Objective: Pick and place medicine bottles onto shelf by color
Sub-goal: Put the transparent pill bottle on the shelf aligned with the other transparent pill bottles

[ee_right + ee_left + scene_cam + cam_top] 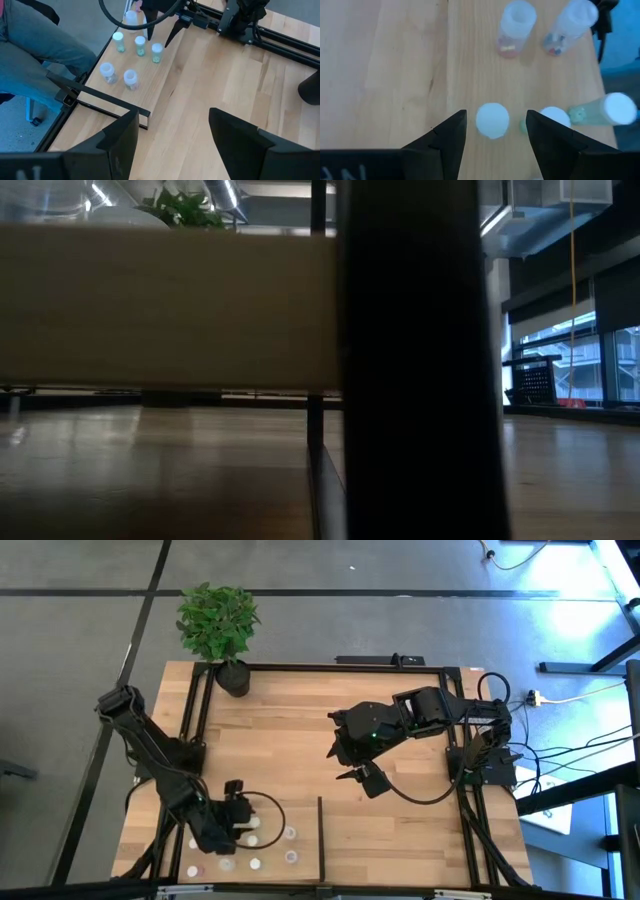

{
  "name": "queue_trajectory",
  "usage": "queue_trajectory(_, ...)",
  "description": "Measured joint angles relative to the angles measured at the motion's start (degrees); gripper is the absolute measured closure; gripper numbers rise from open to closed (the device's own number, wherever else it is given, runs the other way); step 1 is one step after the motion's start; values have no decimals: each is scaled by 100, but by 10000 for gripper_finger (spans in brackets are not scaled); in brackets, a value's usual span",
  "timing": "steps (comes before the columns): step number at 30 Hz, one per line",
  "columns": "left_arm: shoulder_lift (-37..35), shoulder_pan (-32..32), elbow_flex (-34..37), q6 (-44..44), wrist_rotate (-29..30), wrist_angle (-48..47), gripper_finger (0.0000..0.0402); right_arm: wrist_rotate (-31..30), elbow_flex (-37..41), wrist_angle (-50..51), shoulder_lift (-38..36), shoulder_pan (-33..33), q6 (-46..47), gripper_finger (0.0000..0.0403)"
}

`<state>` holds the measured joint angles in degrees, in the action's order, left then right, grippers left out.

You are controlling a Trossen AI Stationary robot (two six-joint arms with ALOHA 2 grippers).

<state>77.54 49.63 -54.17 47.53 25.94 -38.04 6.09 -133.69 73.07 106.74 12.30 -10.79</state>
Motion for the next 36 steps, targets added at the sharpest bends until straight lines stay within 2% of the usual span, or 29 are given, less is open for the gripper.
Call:
queue_trajectory(8, -326, 0, 0, 18, -9, 40, 203, 0, 2, 0, 0, 0, -2, 160)
queue_trajectory(18, -1250, -247, -2, -629, 940, -207, 203, 0, 2, -1, 0, 1, -1, 160)
queue_trajectory(24, -1573, -671, -2, -766, 957, -462, 203, 0, 2, -2, 0, 0, -2, 160)
queue_trajectory(30, -1575, -958, -2, -768, 954, -675, 203, 2, 2, -229, 0, 0, 27, 160)
queue_trajectory(36, -1570, -1061, -2, -987, 953, -661, 203, -43, 2, -349, 0, -3, 1104, 159)
